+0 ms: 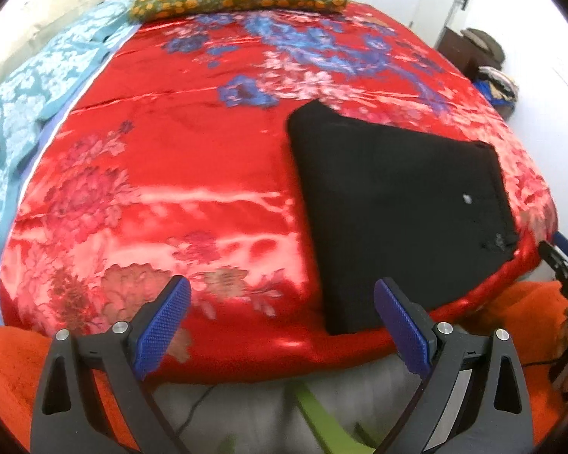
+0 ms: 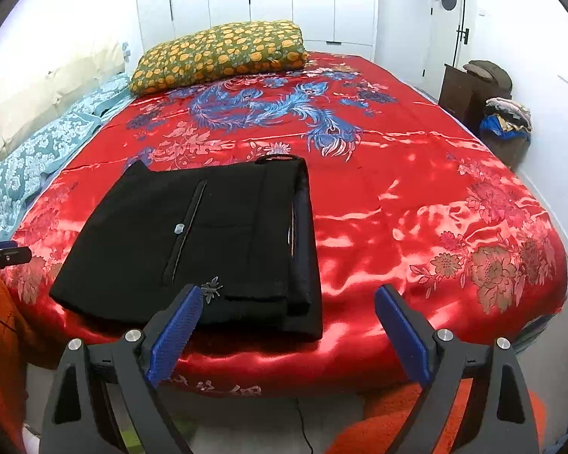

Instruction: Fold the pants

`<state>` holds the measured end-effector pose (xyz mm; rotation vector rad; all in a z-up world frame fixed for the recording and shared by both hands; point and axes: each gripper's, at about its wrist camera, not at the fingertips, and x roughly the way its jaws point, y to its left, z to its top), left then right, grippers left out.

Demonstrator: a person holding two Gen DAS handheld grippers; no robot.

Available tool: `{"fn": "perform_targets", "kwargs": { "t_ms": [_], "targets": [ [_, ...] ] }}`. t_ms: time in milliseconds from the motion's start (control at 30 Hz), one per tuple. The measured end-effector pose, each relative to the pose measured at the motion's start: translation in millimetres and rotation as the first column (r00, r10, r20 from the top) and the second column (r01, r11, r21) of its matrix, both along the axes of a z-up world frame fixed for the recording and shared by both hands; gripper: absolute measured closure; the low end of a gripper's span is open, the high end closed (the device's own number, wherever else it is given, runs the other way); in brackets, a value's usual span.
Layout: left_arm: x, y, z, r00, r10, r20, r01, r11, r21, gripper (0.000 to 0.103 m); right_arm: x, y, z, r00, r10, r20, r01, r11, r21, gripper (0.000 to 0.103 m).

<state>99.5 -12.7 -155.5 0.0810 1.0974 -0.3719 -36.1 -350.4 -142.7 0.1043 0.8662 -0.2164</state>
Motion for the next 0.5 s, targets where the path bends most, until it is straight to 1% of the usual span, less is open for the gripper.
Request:
{"fn": "perform_targets", "kwargs": {
  "t_ms": [100, 167, 200, 233, 300, 400, 500],
  "targets": [
    [-8, -27, 0, 0.998, -0.064, 0.023, 0.063, 0.998, 0.017, 0.005, 1, 0, -2, 1.0, 0.016, -0.01, -0.016, 1.0, 0.024, 0.011],
    [-9, -42, -5, 0.995, -0.089, 0.039, 0.088, 0.995, 0.04, 0.005, 2, -2, -4, 0.999, 0.04, -0.01, -0.039, 0.996, 0.077, 0.011],
    [-8, -47, -8, 0.995, -0.098, 0.034, 0.096, 0.994, 0.051, 0.005, 4, -3, -6, 0.999, 0.049, -0.016, -0.047, 0.994, 0.097, 0.011],
    [-5, -57, -17, 0.994, -0.109, 0.012, 0.107, 0.992, 0.073, 0.005, 6, -4, -8, 0.998, 0.053, -0.023, -0.051, 0.993, 0.11, 0.011],
    [1, -65, -28, 0.995, -0.103, -0.015, 0.104, 0.99, 0.097, 0.005, 13, -8, -12, 0.998, 0.052, -0.031, -0.048, 0.989, 0.138, 0.011],
    [8, -68, -36, 0.994, -0.108, -0.031, 0.111, 0.987, 0.119, 0.005, 22, -19, -17, 0.999, 0.042, -0.032, -0.035, 0.981, 0.193, 0.011],
    [18, -60, -36, 0.994, -0.101, -0.043, 0.105, 0.989, 0.104, 0.005, 31, -32, -27, 0.997, 0.052, -0.052, -0.036, 0.962, 0.27, 0.011]
  ]
}}
